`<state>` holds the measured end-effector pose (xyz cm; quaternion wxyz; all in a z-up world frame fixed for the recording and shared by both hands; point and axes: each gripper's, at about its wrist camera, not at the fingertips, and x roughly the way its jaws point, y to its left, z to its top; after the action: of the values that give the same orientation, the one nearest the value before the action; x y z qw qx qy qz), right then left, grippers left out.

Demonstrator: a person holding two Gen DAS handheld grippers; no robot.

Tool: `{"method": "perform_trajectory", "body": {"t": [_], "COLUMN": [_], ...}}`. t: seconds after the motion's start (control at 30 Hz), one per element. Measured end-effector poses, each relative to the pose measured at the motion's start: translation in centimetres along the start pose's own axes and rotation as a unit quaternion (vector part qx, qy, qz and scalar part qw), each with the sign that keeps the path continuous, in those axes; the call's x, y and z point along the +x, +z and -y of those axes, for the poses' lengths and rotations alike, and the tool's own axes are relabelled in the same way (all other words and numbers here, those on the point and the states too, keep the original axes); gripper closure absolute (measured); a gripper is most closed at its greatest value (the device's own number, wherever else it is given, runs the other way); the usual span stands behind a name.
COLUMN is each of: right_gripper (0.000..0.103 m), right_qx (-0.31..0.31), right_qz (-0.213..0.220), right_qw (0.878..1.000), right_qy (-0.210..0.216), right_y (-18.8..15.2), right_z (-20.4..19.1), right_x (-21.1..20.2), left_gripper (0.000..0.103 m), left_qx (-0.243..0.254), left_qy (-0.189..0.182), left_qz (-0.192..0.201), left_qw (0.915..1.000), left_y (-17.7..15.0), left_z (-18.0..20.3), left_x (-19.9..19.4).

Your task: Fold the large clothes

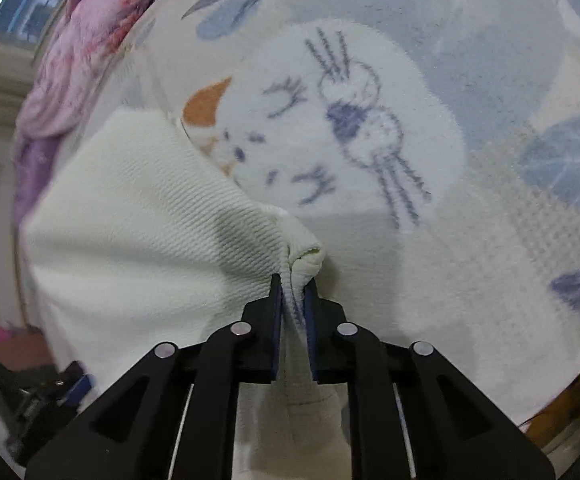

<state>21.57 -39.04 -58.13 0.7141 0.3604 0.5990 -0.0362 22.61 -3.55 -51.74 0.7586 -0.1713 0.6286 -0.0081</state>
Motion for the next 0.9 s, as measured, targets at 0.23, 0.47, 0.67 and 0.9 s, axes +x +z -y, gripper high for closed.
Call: {"method": "perform_trajectory", "body": {"t": [0.23, 0.47, 0.67, 0.9], "right_gripper": [0.074, 0.095, 0.103, 0.103], "right_qx": [-0.063, -0.194, -0.222, -0.218], "right_qz": [0.036, 0.027, -0.014, -0.014], "right_qw": [0.997, 0.979, 0.975, 0.975], "right_qy": [-0.022, 0.054, -0.024, -0.032], "right_y": [0.9, 3.2, 6.0, 7.1], "right_z": [-3.0, -14.2, -16.4, -15.8], "right_x": [-6.4, -2.4, 5.1, 7.4], "left_gripper": [0.039, 0.039, 0.040, 0.035], "left_qx": [0.041, 0.072, 0.078, 0.116], "left_qy": [-0.018, 0.003, 0.022, 0.053], "left_qz": [0.057, 0.036, -0.014, -0.026], "left_qw": [0.9973, 0.9968, 0.9966, 0.9915], "left_y": [4.7, 8.4, 10.2, 11.0], "left_z": [2.9, 5.2, 5.5, 6.4], "left_x": [-1.5, 1.6, 5.9, 8.7]}}
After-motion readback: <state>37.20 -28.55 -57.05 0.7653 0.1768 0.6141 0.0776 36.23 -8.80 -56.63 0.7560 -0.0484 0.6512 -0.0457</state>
